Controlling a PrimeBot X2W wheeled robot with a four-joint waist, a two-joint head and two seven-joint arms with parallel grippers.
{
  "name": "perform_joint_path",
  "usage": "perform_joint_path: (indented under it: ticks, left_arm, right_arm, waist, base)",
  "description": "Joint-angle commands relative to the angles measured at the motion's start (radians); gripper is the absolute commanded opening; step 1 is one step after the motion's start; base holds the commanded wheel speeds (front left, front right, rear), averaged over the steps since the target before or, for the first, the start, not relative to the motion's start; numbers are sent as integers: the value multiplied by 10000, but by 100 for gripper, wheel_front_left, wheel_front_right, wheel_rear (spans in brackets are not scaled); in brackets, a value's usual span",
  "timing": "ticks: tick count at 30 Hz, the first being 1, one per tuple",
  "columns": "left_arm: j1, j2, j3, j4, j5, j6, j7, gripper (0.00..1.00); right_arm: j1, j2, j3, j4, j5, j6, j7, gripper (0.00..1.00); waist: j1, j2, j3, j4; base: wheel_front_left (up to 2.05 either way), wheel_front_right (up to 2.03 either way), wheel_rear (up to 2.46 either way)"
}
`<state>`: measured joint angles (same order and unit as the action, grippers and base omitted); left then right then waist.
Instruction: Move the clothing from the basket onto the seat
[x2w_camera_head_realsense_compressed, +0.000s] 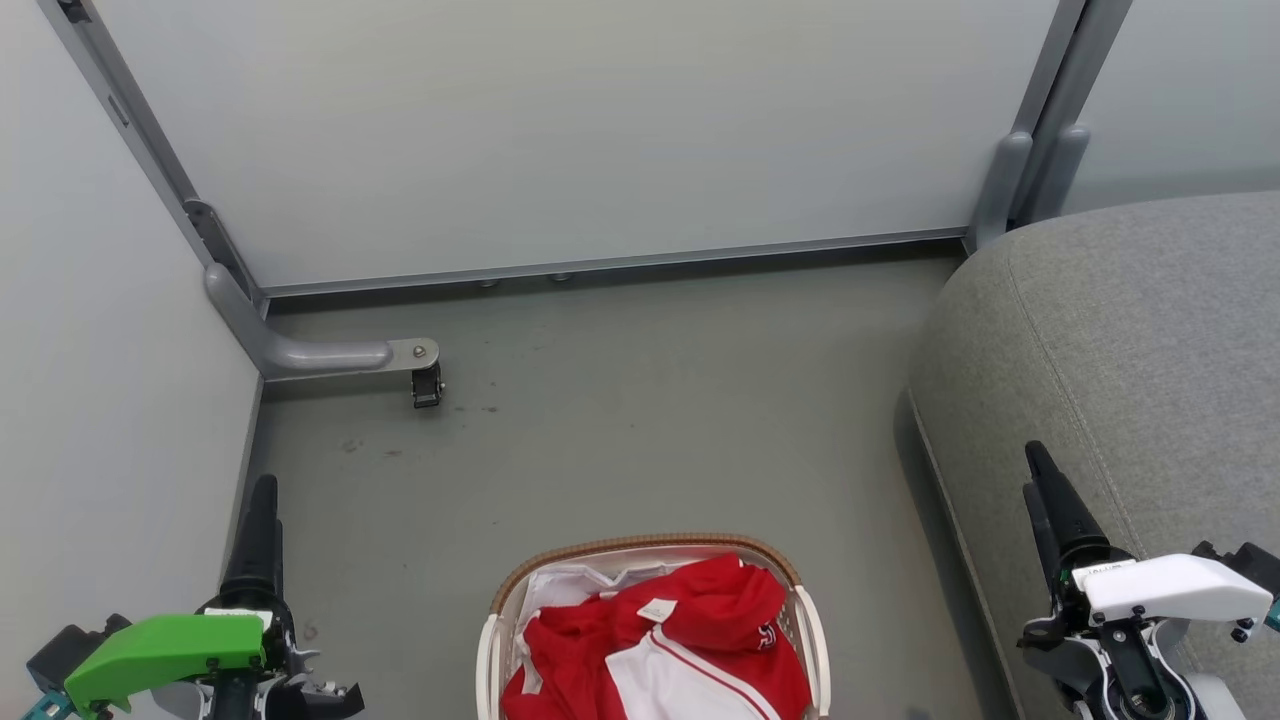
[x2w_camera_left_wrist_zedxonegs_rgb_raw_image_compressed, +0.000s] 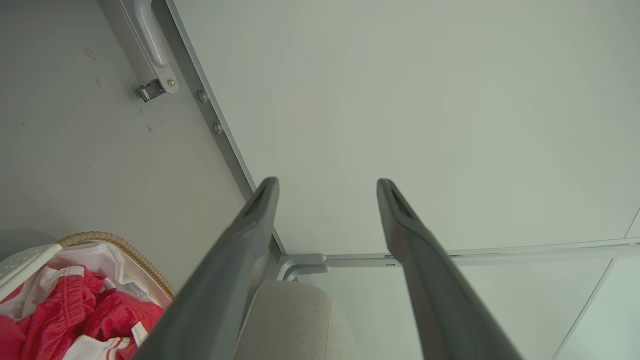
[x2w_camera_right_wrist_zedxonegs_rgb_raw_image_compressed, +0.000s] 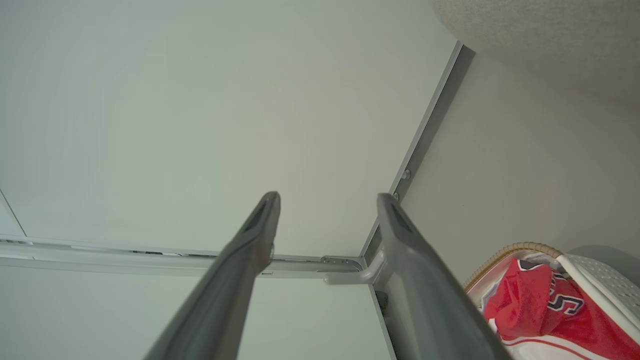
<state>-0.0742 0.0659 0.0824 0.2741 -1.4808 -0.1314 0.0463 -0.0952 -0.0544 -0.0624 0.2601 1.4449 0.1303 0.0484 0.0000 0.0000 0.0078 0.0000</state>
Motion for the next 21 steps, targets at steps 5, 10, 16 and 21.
perform_joint_path:
  ticks: [5, 10, 16, 21]
  left_arm:
    - [-169, 210, -129, -159, 1335, 2, -295, 100]
    - [-112, 318, -315, -143, 2471, 3, -506, 100]
    - [-70, 365, -403, -116, 3623, 3, -738, 100]
    - [-37, 397, -461, -76, 4395, 4, -925, 100]
  right_arm:
    - [-306, -131, 154, -270, -1265, 3, -306, 100]
    - [-321, -147, 240, -300, -2375, 3, -516, 100]
    - [-315, -149, 339, -308, -3521, 3, -751, 100]
    - [-296, -151, 453, -270, -4300, 3, -939, 100]
  waist:
    - [0, 0, 10, 11]
    - [0, 0, 14, 18]
    - [0, 0, 30, 28]
    - [0, 0, 57, 37]
  base:
    - [0, 0, 0]
    - [0, 0, 0]
    - [0, 0, 0]
    - [0, 0, 0]
